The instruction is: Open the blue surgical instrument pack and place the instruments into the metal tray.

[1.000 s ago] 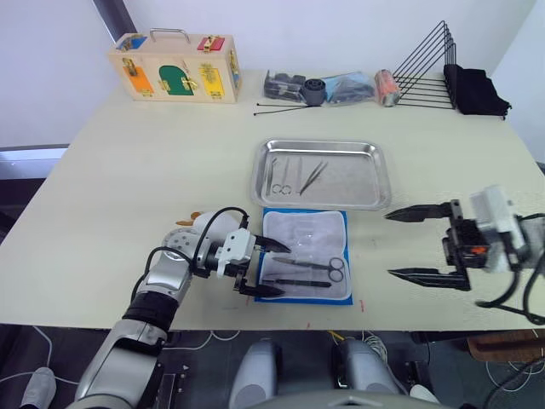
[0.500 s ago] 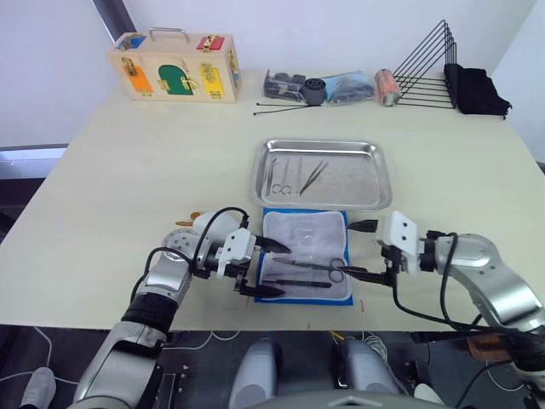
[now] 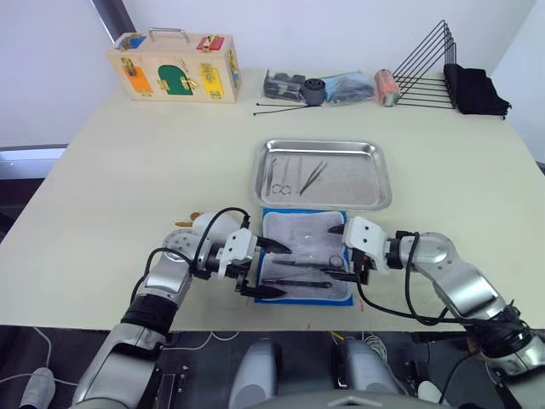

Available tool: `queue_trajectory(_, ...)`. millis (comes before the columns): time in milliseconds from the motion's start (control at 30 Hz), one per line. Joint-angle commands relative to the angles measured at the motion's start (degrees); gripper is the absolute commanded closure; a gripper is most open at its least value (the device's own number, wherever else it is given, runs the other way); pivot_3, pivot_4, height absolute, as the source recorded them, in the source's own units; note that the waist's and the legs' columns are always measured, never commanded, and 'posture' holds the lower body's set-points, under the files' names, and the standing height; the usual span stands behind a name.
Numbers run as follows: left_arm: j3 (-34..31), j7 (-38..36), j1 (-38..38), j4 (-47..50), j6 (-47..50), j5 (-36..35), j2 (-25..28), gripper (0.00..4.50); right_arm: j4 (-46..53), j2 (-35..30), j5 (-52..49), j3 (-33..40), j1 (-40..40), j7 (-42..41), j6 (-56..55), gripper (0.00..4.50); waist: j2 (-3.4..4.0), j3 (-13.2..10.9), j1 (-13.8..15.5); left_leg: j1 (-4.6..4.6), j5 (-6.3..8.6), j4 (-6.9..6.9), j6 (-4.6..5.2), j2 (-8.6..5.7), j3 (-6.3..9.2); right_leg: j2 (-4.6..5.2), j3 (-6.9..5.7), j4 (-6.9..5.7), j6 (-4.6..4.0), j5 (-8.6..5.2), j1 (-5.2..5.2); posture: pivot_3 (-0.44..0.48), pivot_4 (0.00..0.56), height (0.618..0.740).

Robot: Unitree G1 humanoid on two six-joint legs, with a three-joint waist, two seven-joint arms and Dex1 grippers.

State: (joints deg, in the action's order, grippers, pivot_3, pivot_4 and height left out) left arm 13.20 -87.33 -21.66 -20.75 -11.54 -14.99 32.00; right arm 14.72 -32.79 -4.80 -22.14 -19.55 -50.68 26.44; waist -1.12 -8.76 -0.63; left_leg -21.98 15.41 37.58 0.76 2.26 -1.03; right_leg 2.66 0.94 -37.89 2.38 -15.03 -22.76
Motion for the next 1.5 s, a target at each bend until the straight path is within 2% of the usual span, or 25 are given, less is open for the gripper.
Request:
queue_trajectory(33, 2.6, -1.1, 2.2, 0.1, 1.6, 1.9, 0.4, 0.05, 1.0, -1.2, 1.4, -1.6, -0.6, -0.9, 3.1, 0.0, 0.01, 0.0, 0.0, 0.0, 0.0, 0.0, 0.0, 0.0, 0.0, 0.0, 0.0, 0.0, 0.0, 0.0, 0.0, 0.0, 0.15, 0.74)
queue_trajectory(533, 2.1, -0.5, 2.9, 0.7, 2.1, 1.9, 0.5, 0.05, -3.1, 0.6, 2.0, -4.3, -1.7, -2.8, 2.2, 0.0, -0.02, 0.1, -0.2, 0.05, 0.0, 0.0, 0.0, 0.0, 0.0, -0.01, 0.01, -0.01, 0.0, 0.0, 0.02, 0.0, 0.15, 0.74)
queue_trajectory(633, 2.1, -0.4, 3.0, 0.7, 2.4, 1.8, 0.5, 0.0, -4.7, 0.2, 3.1, -5.2, -1.8, -3.6, 0.3, 0.53, -0.03, 0.2, -0.2, 0.07, 0.0, 0.0, 0.0, 0.0, -0.01, -0.01, 0.02, -0.02, 0.0, 0.0, 0.02, 0.0, 0.15, 0.74)
queue_trajectory(767, 2.1, 0.0, 3.2, 0.6, 2.7, 1.9, 0.5, 0.0, -5.3, -0.2, 3.6, -5.7, -1.7, -4.3, -1.2, 2.02, -0.01, 0.3, -0.2, 0.14, 0.0, 0.0, 0.0, 0.01, -0.02, -0.01, 0.03, -0.07, 0.0, 0.0, 0.04, 0.0, 0.15, 0.74)
queue_trajectory(800, 2.0, 0.0, 3.2, 0.7, 2.8, 1.8, 0.5, 0.0, -5.4, -0.2, 3.6, -5.7, -1.6, -4.4, -1.3, 2.8, -0.01, 0.3, -0.2, 0.14, 0.0, 0.0, 0.0, 0.01, -0.01, -0.02, 0.03, -0.07, 0.0, 0.0, 0.05, 0.0, 0.15, 0.74)
queue_trajectory(833, 2.0, 0.1, 3.3, 0.7, 2.9, 1.8, 0.5, 0.0, -5.4, -0.1, 3.5, -5.7, -1.6, -4.5, -1.4, 3.08, -0.01, 0.4, -0.2, 0.14, 0.0, 0.0, 0.0, 0.01, -0.01, -0.02, 0.03, -0.07, 0.0, 0.0, 0.05, 0.0, 0.15, 0.74)
queue_trajectory(900, 2.1, 0.2, 3.3, 0.5, 2.9, 1.9, 0.3, 0.0, -5.4, 0.0, 3.2, -5.7, -1.7, -4.7, -1.3, 3.91, -0.01, 0.4, -0.2, 0.14, 0.0, 0.0, 0.0, 0.01, -0.01, -0.02, 0.03, -0.07, 0.0, 0.0, 0.05, 0.0, 0.15, 0.74)
queue_trajectory(967, 2.1, 0.2, 3.3, 0.4, 3.0, 1.9, 0.3, 0.0, -5.1, 0.2, 2.9, -5.7, -1.8, -4.8, -1.0, 4.4, -0.02, 0.4, -0.2, 0.14, 0.0, 0.0, 0.0, 0.01, -0.01, -0.02, 0.03, -0.07, 0.0, 0.0, 0.05, 0.0, 0.15, 0.74)
queue_trajectory(1167, 2.2, 0.6, 3.4, 0.2, 2.9, 2.0, 0.1, 0.0, -3.1, 0.3, 2.5, -5.6, -2.5, -5.2, -0.6, 4.4, -0.01, 0.4, -0.2, 0.14, 0.0, 0.0, 0.0, 0.01, -0.01, -0.02, 0.04, -0.07, 0.0, 0.0, 0.05, 0.0, 0.15, 0.74)
queue_trajectory(1500, 2.3, 1.4, 3.9, 0.3, 2.9, 2.2, -0.9, 0.0, 4.6, -0.2, 2.6, -6.5, -8.0, -6.8, 6.8, 4.4, 0.02, 0.4, -0.1, 0.09, 0.0, 0.0, 0.0, 0.01, 0.0, -0.01, 0.02, -0.06, -0.01, 0.0, 0.03, 0.0, 0.15, 0.74)
